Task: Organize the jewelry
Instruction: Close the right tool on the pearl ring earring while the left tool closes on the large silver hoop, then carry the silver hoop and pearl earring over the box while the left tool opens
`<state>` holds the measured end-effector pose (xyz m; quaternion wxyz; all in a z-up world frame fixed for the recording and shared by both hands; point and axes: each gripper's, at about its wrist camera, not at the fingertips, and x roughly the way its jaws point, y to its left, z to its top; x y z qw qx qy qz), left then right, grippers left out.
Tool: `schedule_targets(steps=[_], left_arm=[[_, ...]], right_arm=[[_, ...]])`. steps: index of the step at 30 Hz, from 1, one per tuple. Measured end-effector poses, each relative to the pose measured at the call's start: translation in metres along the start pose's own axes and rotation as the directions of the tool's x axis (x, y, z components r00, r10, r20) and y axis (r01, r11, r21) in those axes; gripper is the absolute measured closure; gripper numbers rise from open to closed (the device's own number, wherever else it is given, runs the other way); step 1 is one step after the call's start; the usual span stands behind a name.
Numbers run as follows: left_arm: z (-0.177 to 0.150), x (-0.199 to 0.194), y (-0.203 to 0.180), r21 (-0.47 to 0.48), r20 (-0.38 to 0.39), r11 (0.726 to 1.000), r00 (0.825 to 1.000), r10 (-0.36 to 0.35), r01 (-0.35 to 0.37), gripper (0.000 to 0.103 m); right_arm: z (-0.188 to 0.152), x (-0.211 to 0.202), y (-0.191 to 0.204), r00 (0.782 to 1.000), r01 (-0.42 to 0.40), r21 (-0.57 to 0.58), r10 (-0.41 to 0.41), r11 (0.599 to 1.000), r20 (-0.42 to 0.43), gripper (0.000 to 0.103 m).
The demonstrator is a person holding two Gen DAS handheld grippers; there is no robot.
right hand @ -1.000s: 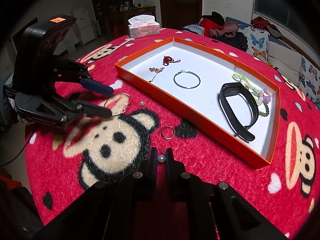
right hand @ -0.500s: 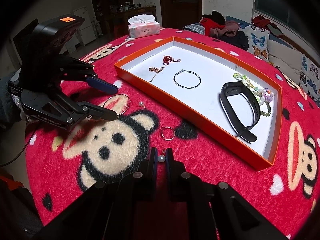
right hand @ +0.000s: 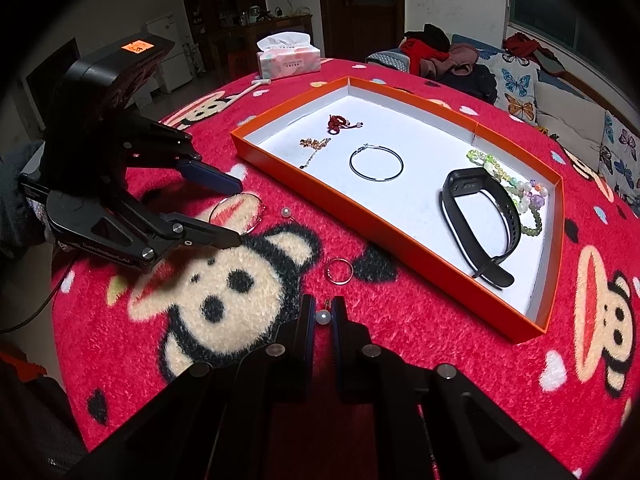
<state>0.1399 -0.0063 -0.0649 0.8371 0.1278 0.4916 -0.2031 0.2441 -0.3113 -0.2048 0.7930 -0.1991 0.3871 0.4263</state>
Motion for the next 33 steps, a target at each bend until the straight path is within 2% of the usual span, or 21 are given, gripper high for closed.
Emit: schedule_targets(steps=[9,15,20,23,28,33], left_arm=[[0.002,-0.028,0.008,-0.044,0.062,0.999,0.998,-0.007,0.010,0.053],[0.024,-0.055,0.029,-0.092,0.145,0.996,0.989,0.020,-0.007,0.053],[0.032,-0.061,0.038,-0.113,0.159,0.994,0.987,0.028,-0.010,0.054],[0.027,-0.058,0.037,-0.113,0.145,0.994,0.989,0.008,0.009,0.054],[0.011,-0.044,0.022,-0.077,0.071,0.995,0.995,-0.066,0.071,0.053],[0.001,-0.022,0.009,-0.048,0.002,0.996,0.997,-0.080,0.080,0.052]], right_arm=[[0.005,-0.009,-0.002,1.000,0.008,0.007,-0.008,1.000,0.024,0.093],[0.027,-0.015,-0.014,0.997,0.030,0.032,-0.032,0.999,0.065,0.093],[0.042,-0.020,-0.025,0.994,0.032,0.064,-0.039,0.997,0.106,0.093],[0.043,-0.021,-0.026,0.993,0.033,0.064,-0.040,0.997,0.112,0.093],[0.038,-0.017,-0.026,0.994,0.029,0.067,-0.035,0.997,0.101,0.093],[0.033,-0.014,-0.023,0.996,0.017,0.069,-0.023,0.997,0.089,0.093]])
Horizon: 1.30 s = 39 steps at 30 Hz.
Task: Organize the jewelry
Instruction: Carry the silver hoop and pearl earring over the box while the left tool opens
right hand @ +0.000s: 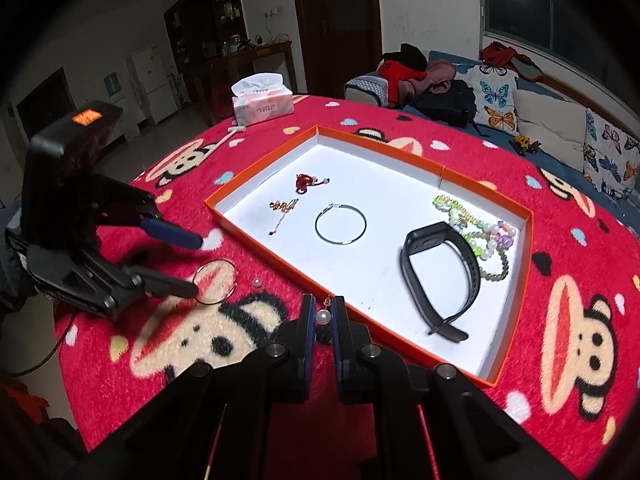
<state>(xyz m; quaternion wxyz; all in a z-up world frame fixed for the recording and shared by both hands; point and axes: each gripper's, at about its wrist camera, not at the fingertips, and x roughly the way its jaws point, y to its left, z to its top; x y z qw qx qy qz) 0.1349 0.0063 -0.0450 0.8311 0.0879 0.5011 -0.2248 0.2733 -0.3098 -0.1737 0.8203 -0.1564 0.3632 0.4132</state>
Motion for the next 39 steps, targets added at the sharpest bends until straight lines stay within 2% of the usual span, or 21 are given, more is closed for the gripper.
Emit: schedule_targets(steps=[11,20,24,33,36,39], left_arm=[[0.000,0.019,0.002,0.012,-0.035,0.999,0.998,0.048,-0.047,0.049],[0.003,0.025,-0.010,0.085,-0.013,0.993,0.997,0.078,-0.077,0.050],[0.003,0.024,-0.009,0.077,-0.003,0.994,0.997,0.082,-0.082,0.051],[0.009,-0.006,-0.004,0.031,0.068,0.998,0.996,0.059,-0.062,0.051],[0.020,-0.022,0.002,0.008,0.112,0.999,0.992,0.051,-0.052,0.051],[0.032,-0.031,0.008,0.002,0.144,0.997,0.987,0.072,-0.073,0.051]], right_arm=[[-0.008,0.002,0.002,1.000,-0.014,-0.001,0.014,1.000,-0.013,0.093],[-0.010,0.003,0.003,1.000,-0.016,-0.001,0.016,1.000,-0.016,0.093],[-0.009,0.003,0.003,1.000,-0.017,0.003,0.017,1.000,-0.014,0.093],[-0.002,-0.001,0.001,1.000,-0.011,0.008,0.011,1.000,0.010,0.093],[0.005,0.000,-0.002,1.000,-0.005,0.013,0.005,1.000,0.018,0.093],[0.012,0.002,-0.007,1.000,-0.003,0.024,0.002,1.000,0.027,0.093]])
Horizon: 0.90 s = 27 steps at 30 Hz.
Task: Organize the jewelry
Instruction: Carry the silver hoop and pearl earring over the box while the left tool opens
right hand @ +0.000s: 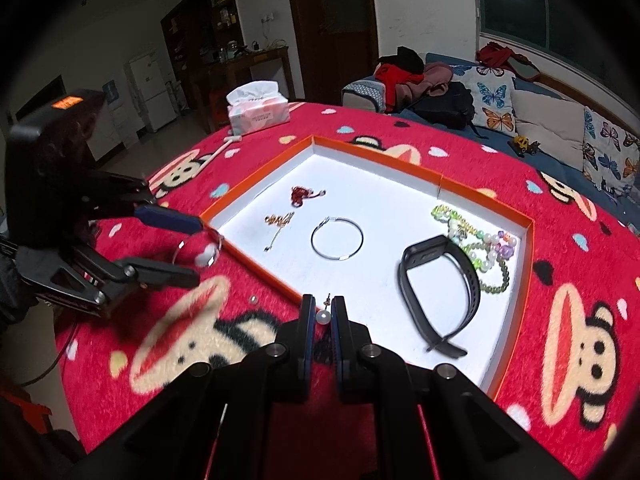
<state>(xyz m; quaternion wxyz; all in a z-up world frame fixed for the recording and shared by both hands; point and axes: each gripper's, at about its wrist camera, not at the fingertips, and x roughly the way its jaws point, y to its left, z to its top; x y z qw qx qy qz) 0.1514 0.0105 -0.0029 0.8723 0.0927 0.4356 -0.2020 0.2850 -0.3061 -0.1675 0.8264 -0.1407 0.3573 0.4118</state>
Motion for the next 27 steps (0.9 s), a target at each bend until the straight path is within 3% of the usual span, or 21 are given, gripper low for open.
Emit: schedule_targets(steps=[11,18,27], left_arm=[[0.033,0.039,0.031,-0.070,-0.046,0.997,0.998,0.035,-0.038,0.051],[0.031,0.070,0.038,-0.086,-0.107,0.995,0.994,0.032,-0.042,0.051],[0.030,0.082,0.047,-0.114,-0.132,0.992,0.990,0.040,-0.055,0.050]], right_arm=[[0.016,0.031,-0.015,0.999,0.034,0.024,-0.033,0.999,-0.039,0.093],[0.013,0.048,-0.020,0.997,0.033,0.044,-0.030,0.998,-0.074,0.093],[0.009,0.054,-0.028,0.996,0.008,0.092,0.000,0.996,-0.085,0.093]])
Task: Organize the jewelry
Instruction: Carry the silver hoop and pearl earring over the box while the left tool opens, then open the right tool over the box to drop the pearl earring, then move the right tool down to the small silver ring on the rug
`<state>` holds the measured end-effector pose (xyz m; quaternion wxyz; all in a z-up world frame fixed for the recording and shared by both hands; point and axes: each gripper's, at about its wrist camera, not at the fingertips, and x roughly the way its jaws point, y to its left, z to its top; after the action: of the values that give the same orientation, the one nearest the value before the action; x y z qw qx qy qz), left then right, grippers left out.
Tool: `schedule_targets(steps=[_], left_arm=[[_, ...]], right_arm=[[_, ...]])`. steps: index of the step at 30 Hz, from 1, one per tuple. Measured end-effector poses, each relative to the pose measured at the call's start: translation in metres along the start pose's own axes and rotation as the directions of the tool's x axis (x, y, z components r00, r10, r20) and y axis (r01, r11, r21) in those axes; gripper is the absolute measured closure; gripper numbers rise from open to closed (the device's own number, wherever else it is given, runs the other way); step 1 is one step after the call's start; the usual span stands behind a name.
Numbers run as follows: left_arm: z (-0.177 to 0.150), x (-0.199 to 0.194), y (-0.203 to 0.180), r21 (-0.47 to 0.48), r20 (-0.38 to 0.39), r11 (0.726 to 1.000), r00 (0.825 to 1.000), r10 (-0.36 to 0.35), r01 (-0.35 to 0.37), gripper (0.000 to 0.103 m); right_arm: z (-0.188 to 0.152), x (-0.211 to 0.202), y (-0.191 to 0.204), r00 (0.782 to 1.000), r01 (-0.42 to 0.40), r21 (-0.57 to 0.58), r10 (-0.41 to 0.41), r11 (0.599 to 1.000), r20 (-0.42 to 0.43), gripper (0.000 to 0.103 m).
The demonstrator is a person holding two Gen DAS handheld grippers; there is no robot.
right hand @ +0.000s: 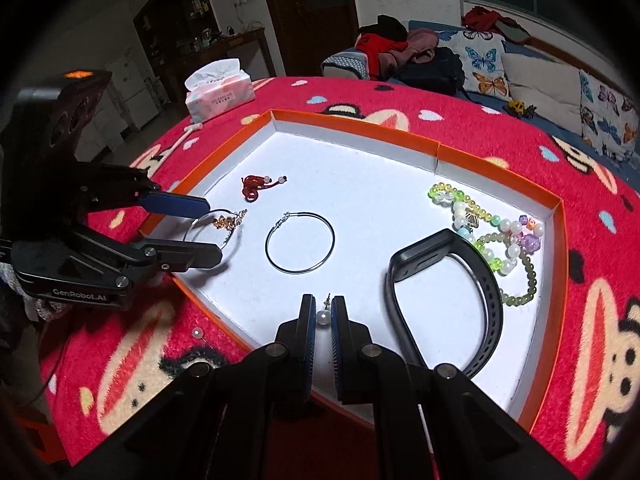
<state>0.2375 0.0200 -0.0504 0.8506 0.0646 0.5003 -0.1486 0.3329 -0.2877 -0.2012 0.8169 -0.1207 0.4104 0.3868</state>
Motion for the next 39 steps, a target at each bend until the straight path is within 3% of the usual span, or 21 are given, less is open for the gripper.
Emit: schedule_targets(steps=[12,20,32,37,39], left_arm=[[0.001,-0.004,0.004,-0.028,0.016,1.000,1.000,0.004,-0.003,0.048],[-0.004,-0.038,-0.005,-0.026,0.080,1.000,0.997,0.006,-0.003,0.047],[-0.039,-0.070,-0.035,0.023,0.091,0.999,0.996,-0.024,0.022,0.048],[-0.053,-0.063,-0.042,0.030,0.063,0.999,0.997,-0.037,0.035,0.048],[-0.057,-0.059,-0.042,0.030,0.052,0.999,0.998,-0.043,0.041,0.048]], right_arm=[[0.003,-0.008,-0.004,0.999,-0.038,0.034,0.037,0.999,0.025,0.093],[0.000,-0.034,0.007,0.999,-0.016,-0.004,0.016,1.000,0.047,0.092],[-0.044,-0.035,0.027,0.998,-0.051,-0.033,0.050,0.998,-0.035,0.092],[-0.050,-0.029,0.032,0.998,-0.051,-0.048,0.048,0.998,-0.049,0.086],[-0.052,-0.027,0.034,0.997,-0.053,-0.052,0.050,0.997,-0.051,0.078]])
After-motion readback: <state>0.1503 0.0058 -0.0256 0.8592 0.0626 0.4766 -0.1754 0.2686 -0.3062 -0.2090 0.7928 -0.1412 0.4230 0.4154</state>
